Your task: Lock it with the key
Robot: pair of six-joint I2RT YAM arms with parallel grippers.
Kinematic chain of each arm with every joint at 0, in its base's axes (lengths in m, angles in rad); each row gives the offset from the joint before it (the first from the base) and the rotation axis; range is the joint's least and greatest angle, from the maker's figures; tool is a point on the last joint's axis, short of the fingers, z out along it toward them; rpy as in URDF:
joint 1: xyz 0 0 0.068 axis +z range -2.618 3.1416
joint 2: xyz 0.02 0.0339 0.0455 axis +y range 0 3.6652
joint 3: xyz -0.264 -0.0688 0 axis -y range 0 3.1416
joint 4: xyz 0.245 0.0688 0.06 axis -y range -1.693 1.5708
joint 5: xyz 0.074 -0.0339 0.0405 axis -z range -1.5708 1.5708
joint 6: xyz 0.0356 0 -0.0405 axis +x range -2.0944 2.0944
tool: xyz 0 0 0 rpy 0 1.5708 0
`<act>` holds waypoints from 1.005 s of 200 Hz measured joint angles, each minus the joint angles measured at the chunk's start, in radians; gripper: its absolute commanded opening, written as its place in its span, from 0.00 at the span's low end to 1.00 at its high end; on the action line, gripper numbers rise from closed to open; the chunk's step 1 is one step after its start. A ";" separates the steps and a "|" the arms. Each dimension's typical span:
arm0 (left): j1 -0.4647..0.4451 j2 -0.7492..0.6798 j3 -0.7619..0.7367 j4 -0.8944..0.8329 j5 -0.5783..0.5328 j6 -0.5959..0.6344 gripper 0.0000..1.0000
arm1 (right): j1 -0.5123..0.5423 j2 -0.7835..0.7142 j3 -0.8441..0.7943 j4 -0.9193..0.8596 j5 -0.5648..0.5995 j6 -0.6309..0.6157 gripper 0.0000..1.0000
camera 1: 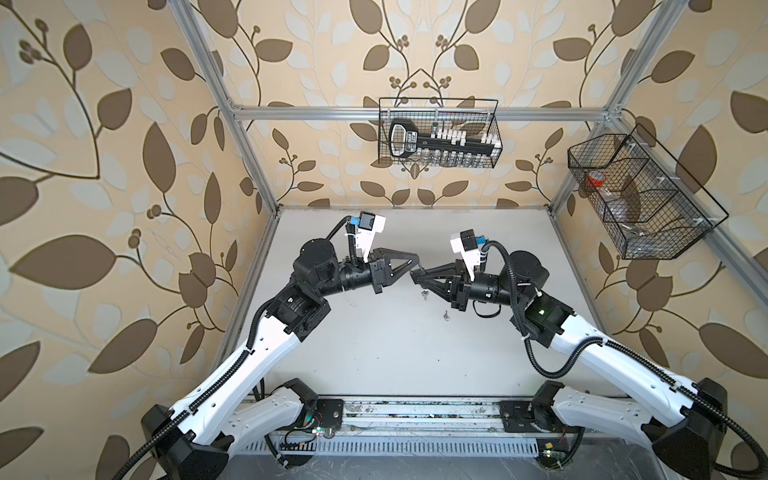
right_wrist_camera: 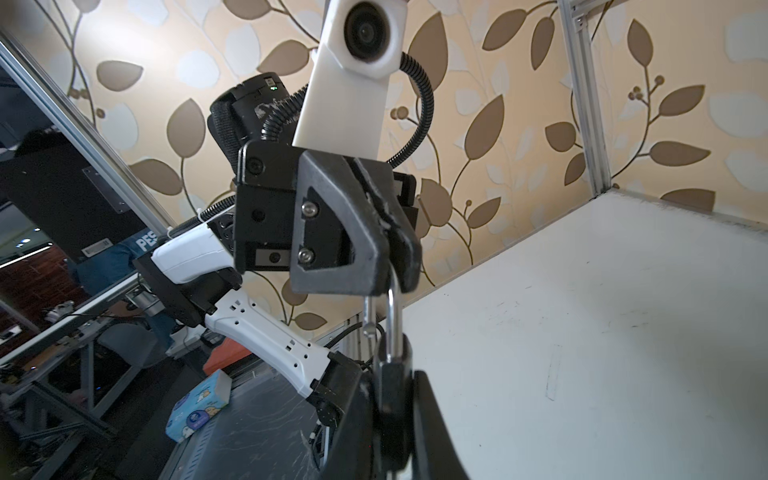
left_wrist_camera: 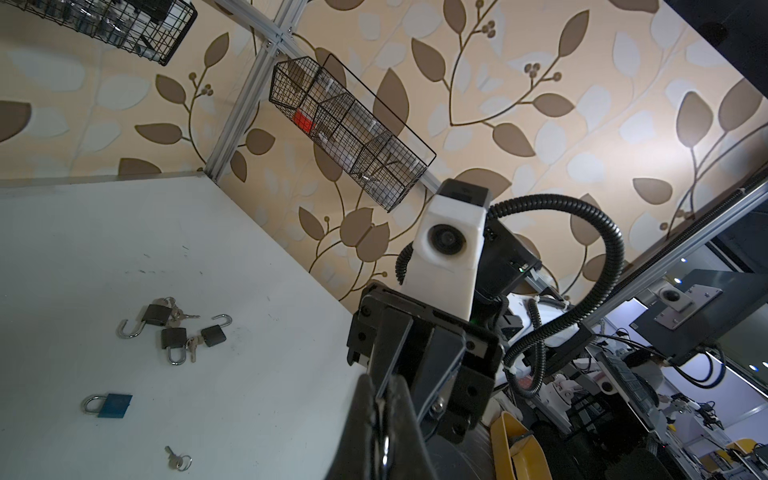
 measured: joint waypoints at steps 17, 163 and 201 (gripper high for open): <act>-0.001 -0.015 0.002 -0.030 -0.010 0.016 0.00 | -0.002 0.012 0.001 0.012 -0.039 0.034 0.00; -0.014 -0.041 0.050 -0.054 0.010 0.045 0.00 | -0.009 0.032 0.001 0.220 -0.206 0.298 0.00; -0.015 -0.045 0.049 -0.032 0.017 0.044 0.00 | -0.009 0.037 0.001 0.265 -0.217 0.342 0.00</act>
